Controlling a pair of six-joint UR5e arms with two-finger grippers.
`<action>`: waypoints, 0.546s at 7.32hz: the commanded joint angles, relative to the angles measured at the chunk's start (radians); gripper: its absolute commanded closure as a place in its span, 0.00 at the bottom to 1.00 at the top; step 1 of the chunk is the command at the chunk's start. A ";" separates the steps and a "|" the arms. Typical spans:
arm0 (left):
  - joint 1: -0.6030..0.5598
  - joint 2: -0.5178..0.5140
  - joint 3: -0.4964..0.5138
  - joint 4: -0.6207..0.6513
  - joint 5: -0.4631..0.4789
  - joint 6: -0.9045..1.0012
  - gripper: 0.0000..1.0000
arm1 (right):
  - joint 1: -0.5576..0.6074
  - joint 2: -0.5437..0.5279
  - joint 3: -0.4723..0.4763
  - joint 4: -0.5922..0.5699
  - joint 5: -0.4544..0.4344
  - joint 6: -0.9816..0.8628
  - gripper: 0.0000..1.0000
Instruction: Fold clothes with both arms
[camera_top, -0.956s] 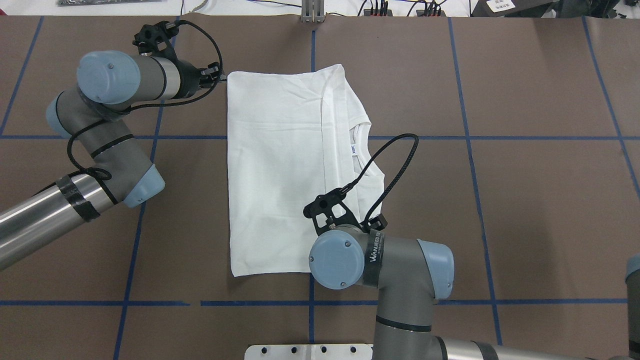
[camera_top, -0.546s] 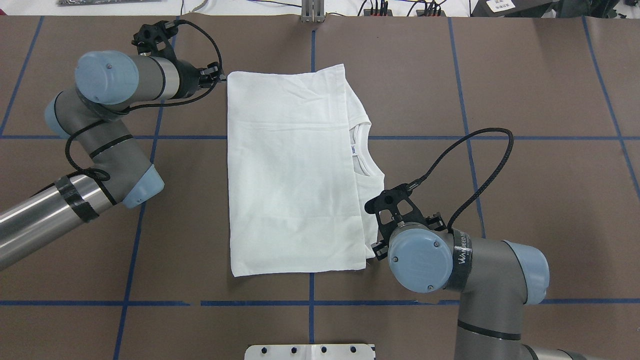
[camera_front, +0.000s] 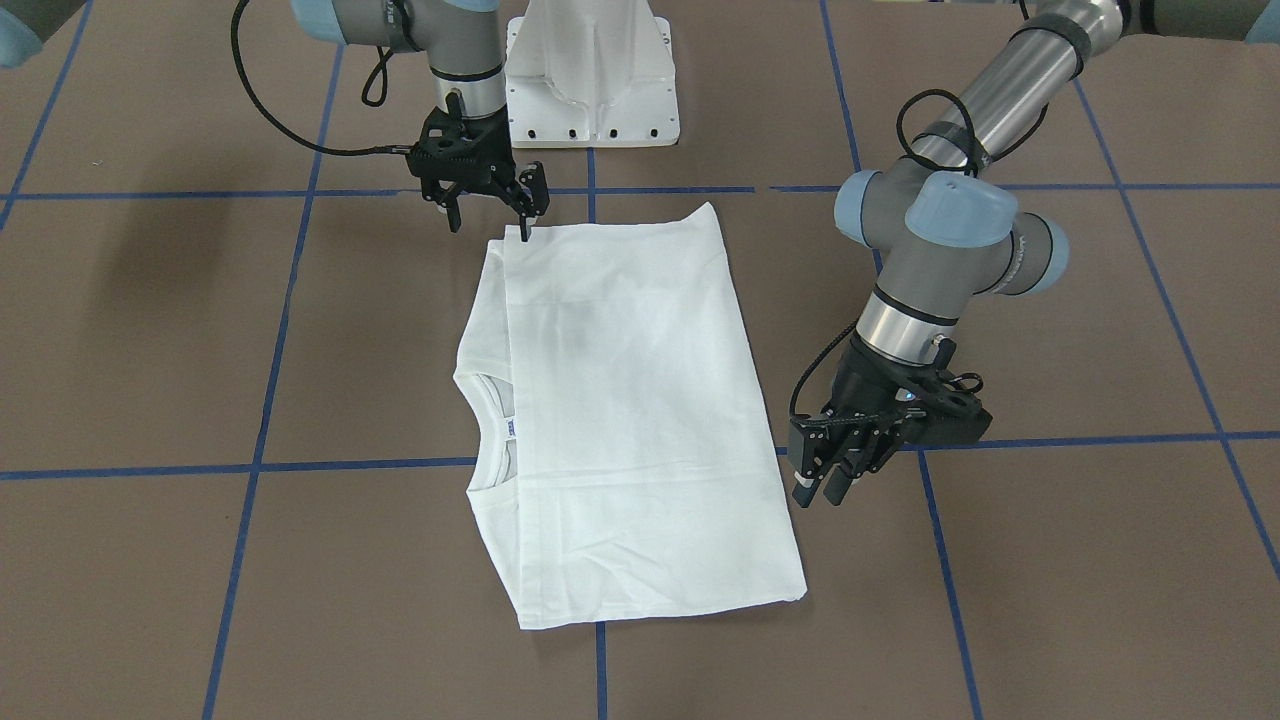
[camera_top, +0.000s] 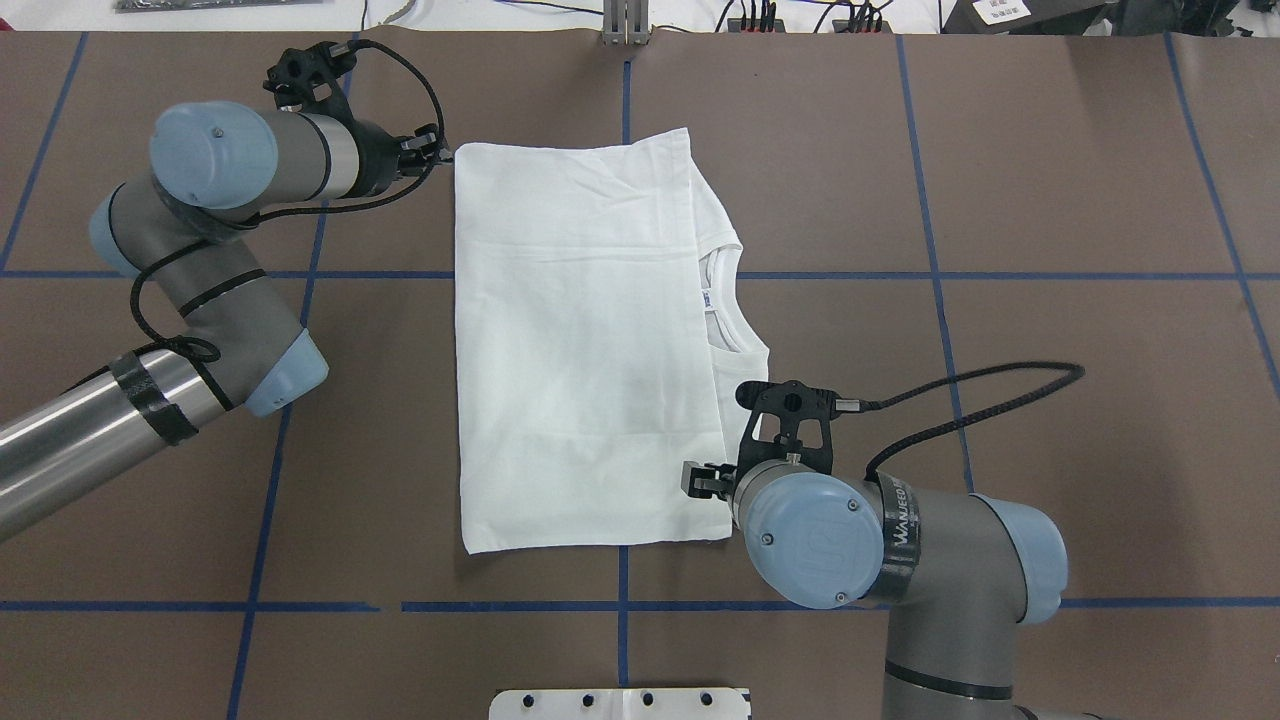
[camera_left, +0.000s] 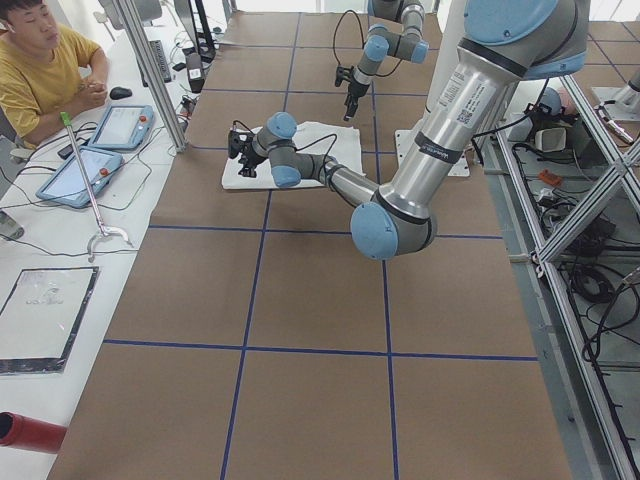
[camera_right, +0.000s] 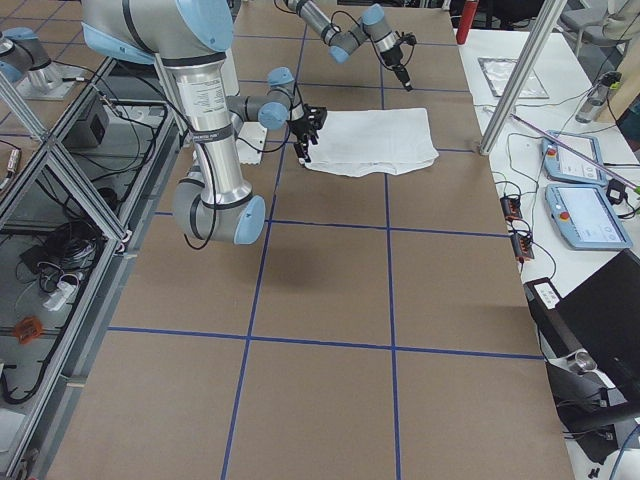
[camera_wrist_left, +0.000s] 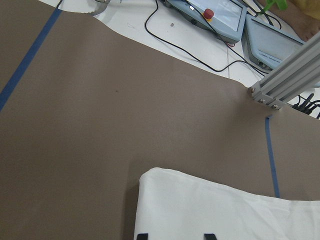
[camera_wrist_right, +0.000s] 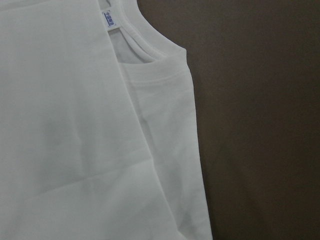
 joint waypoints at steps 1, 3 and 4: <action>0.000 0.000 0.000 0.000 0.001 -0.001 0.53 | -0.036 -0.004 -0.068 0.110 -0.022 0.363 0.02; 0.000 0.010 -0.008 0.002 0.003 -0.003 0.53 | -0.035 -0.008 -0.065 0.105 -0.044 0.382 0.06; 0.000 0.014 -0.023 0.003 0.004 -0.004 0.53 | -0.035 -0.010 -0.068 0.105 -0.044 0.416 0.07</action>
